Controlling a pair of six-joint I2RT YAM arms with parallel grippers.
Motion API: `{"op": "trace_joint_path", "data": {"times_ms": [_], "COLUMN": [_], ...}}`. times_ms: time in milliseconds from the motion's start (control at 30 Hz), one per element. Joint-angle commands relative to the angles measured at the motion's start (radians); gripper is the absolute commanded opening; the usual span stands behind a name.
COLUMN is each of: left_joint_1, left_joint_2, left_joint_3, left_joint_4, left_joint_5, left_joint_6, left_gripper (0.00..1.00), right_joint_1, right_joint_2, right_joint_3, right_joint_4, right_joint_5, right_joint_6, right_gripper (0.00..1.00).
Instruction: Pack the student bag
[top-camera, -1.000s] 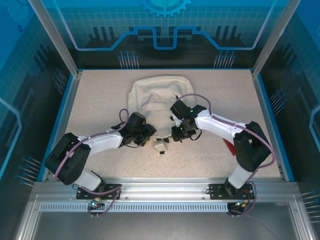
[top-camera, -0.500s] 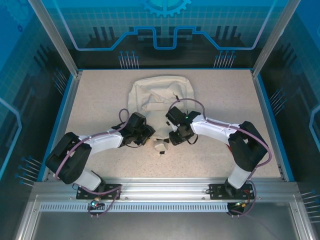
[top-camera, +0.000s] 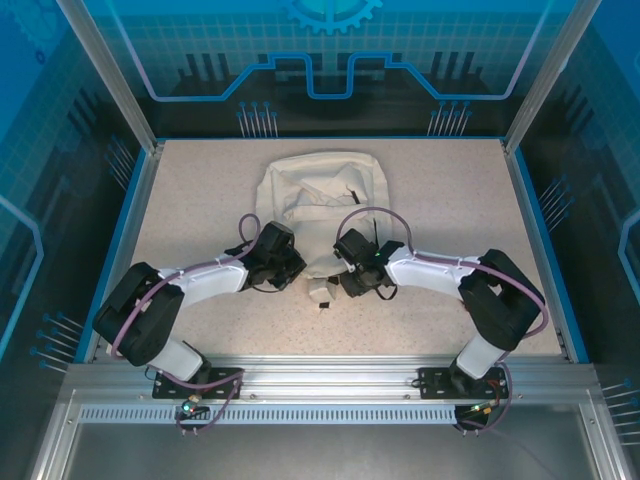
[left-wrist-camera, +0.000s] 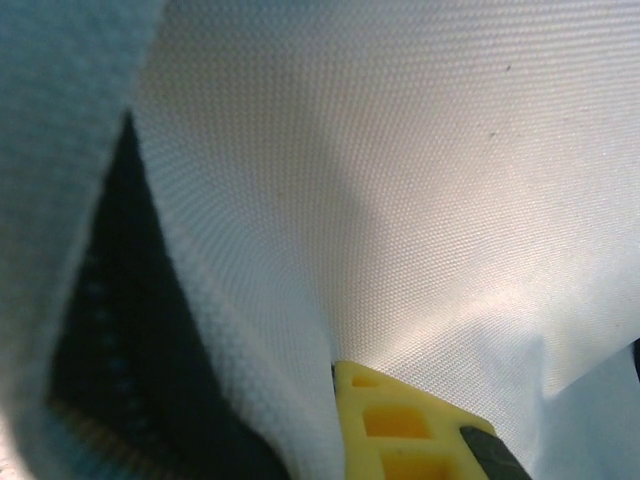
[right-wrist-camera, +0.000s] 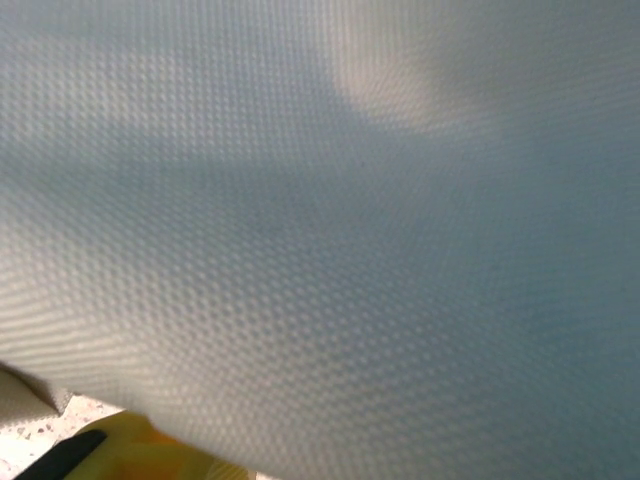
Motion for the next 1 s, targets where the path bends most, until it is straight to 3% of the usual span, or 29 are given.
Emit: {"op": "trace_joint_path", "data": {"times_ms": [0,233,500,700,967], "left_joint_1": [0.003,0.007,0.010,0.026,0.117], "left_joint_2": [-0.023,-0.039,-0.047,-0.053,-0.096], "left_joint_3": [0.036,0.042,0.034,0.023,-0.064], "left_joint_4": [-0.026,-0.041,-0.047,-0.064,-0.087], "left_joint_5": [-0.023,-0.021,-0.023,-0.037,-0.061], "left_joint_6": [0.026,0.031,0.031,0.038,0.076], "left_gripper": [0.04,0.00,0.00,0.00,0.00], "right_joint_1": [0.009,0.010,0.011,0.009,-0.089], "right_joint_2": [-0.035,-0.124,-0.147,-0.140,-0.121], "right_joint_3": [-0.021,-0.091,-0.100,-0.067,0.070], "right_joint_4": [0.105,0.172,0.165,0.050,-0.235], "right_joint_5": [0.046,0.078,0.121,0.131,0.065], "right_joint_6": [-0.021,-0.018,-0.009,0.012,0.046], "right_gripper": [0.38,0.34,0.16,0.02,0.00]}}
